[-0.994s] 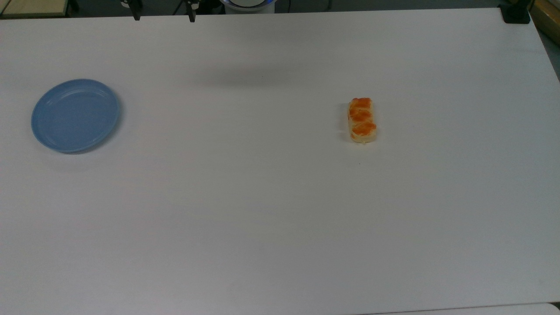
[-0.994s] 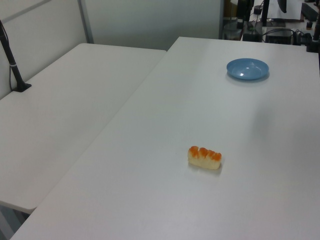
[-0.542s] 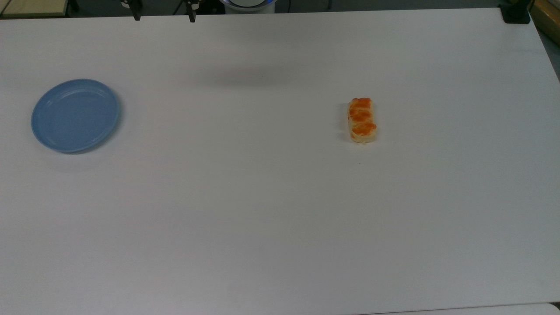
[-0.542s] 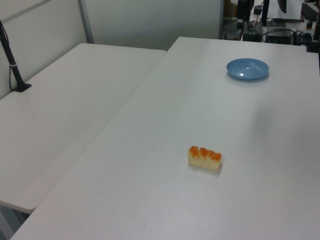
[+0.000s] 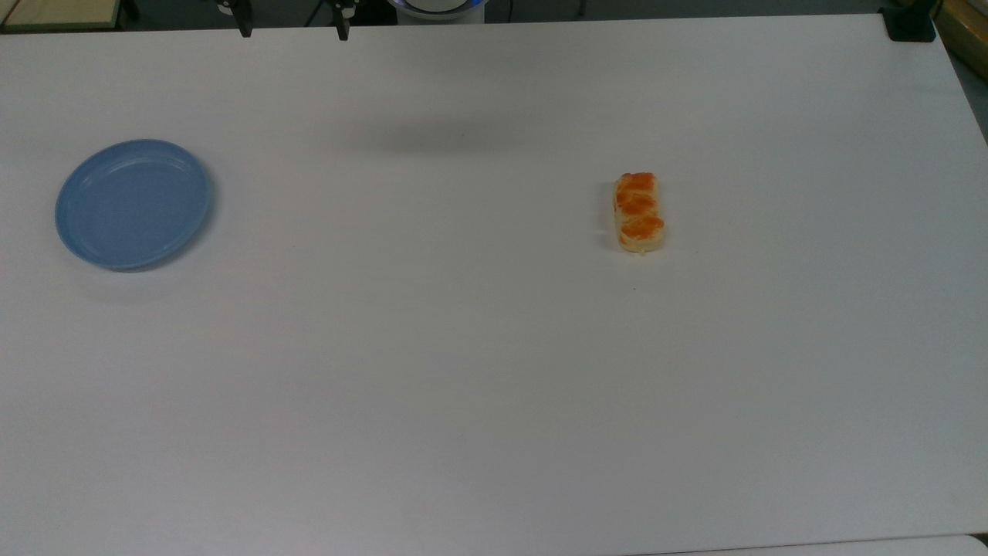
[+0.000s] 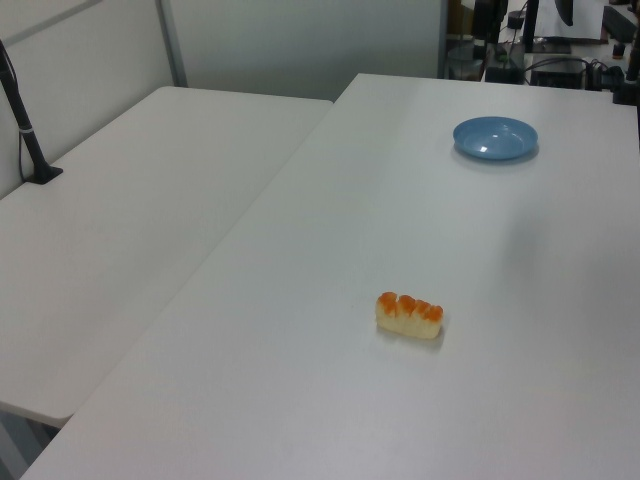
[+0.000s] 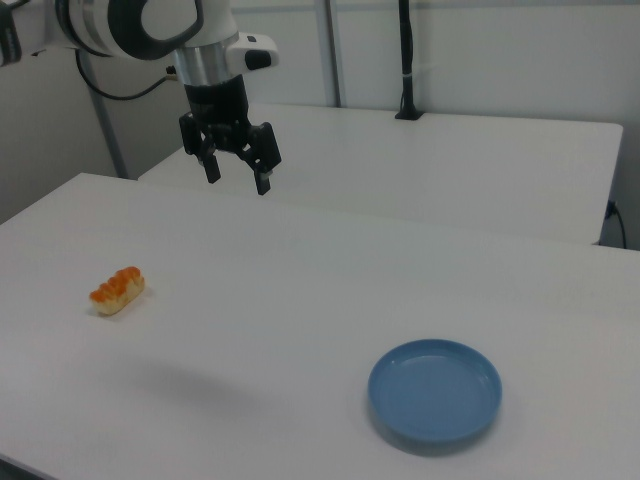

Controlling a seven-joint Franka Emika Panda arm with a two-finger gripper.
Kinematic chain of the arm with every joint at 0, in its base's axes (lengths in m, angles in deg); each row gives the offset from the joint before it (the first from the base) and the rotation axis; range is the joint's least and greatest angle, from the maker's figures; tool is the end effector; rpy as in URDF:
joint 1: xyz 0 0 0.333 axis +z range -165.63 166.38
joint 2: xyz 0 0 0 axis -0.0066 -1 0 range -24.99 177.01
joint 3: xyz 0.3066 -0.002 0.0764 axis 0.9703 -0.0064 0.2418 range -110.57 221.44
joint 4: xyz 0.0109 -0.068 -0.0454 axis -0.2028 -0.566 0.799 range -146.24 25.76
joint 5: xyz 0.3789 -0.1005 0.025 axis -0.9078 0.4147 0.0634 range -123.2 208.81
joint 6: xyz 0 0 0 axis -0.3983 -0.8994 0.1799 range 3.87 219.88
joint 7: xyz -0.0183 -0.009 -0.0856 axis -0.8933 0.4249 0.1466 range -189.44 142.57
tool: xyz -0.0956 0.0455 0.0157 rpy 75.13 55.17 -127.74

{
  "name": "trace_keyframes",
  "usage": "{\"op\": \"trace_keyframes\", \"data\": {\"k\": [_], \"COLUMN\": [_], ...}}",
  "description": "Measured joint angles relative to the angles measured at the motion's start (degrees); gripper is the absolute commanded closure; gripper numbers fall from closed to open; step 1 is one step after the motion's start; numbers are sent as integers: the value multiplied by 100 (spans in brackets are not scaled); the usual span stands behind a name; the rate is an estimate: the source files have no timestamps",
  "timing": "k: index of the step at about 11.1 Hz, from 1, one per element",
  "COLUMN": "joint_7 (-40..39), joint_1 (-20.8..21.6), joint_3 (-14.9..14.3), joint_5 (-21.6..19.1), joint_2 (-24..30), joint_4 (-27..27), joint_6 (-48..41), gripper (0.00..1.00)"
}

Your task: Put the bread on a plate

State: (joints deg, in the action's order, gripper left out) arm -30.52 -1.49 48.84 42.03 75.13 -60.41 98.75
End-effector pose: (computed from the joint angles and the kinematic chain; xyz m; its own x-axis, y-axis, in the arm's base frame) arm 0.5600 -0.0814 0.6207 0.9984 -0.0247 0.0505 -0.0245 -0.9997 -0.0057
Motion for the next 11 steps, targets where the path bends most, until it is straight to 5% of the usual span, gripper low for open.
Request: {"op": "trace_keyframes", "data": {"k": [11], "joint_7": [128], "joint_1": [320], "joint_3": [71], "joint_5": [0], "joint_2": [-50], "joint_4": [-179], "joint_6": [0], "gripper": [0]}}
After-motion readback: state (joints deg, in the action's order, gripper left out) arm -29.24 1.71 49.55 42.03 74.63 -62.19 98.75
